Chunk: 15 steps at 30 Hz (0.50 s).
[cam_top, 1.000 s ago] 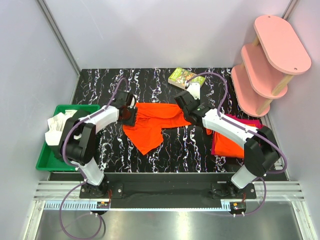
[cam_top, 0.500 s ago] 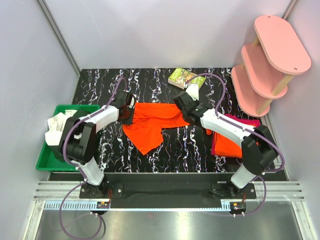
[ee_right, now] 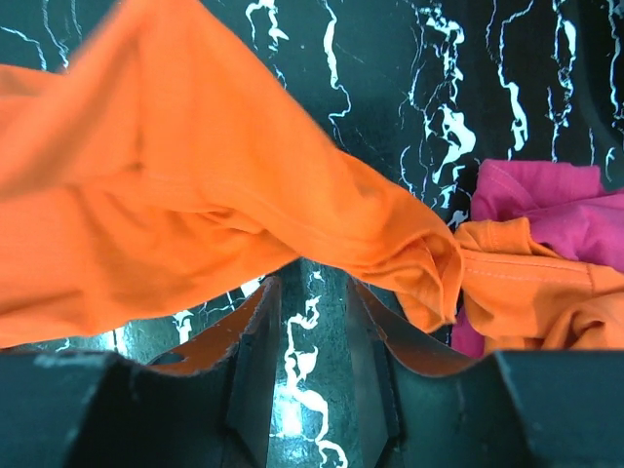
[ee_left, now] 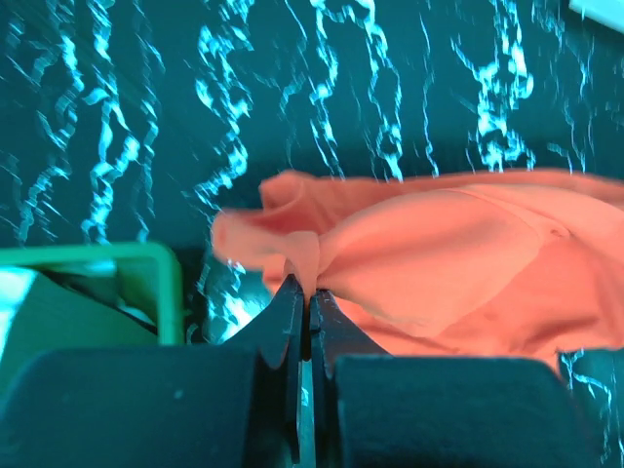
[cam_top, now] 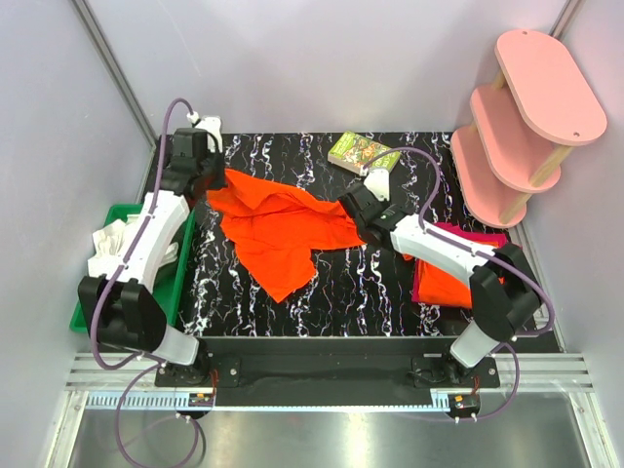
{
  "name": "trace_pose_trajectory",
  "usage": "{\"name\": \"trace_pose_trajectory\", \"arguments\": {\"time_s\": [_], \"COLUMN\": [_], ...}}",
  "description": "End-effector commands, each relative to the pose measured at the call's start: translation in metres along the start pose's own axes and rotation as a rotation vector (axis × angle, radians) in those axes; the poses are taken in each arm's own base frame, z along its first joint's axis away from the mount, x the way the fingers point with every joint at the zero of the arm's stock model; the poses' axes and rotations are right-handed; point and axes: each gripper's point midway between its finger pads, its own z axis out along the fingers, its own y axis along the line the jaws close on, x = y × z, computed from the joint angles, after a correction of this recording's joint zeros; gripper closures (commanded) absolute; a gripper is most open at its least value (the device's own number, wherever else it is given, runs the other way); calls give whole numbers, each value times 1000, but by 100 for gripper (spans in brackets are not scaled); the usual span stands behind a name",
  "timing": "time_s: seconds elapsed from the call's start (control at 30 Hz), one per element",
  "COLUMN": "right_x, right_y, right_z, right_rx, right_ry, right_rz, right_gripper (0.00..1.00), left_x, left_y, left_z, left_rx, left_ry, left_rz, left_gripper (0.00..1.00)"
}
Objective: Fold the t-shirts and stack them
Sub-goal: Flatten out the tshirt
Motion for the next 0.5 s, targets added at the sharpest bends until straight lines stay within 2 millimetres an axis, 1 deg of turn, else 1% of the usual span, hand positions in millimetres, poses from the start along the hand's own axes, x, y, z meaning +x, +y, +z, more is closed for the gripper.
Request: {"name": "trace_pose_trajectory", "arguments": {"time_s": [0.0,0.03,0.07,0.1,0.17,0.2,0.27,0.3,0.33,0.37,0.4,0.43,0.47], "right_x": [2,7,8,2,5,-3,1,-7,0,-1,-10,-8,-11], "right_y": [8,11,13,18,29,37,50,56,60,62,67,70,73], "right_z": [7,13,16,18,25,28,36,39,47,50,51,58,61], "right_rx": [23,32,35,25,-3,-30,-61,-70,-62,-58,-65,-56,-56], "right_ry": [0,14,17,6,15,-6,11,-1,14,12,-4,-3,-10], "right_rz": [18,4,-3,-10,-37,-43,-70,-80,-106,-117,-131,-146,-156], "right_gripper": [59,60,60,60,62,62,62,62,62,62,61,60,59], "left_x": [9,16,18,20,23,24,23,22,21,20,19,18,19], "left_y": [2,2,2,2,2,3,2,2,3,3,3,3,4], "left_z": [11,19,23,26,31,33,34,35,35,34,35,34,33], "left_rx": [11,7,3,3,3,-2,-1,-1,0,-3,-3,-4,-6], "left_ry": [54,78,88,95,101,104,100,100,97,94,91,89,89], "left_rz": [39,39,38,33,32,29,27,29,32,32,35,36,38], "left_gripper": [100,100,100,100,100,100,100,100,100,100,100,100,100]}}
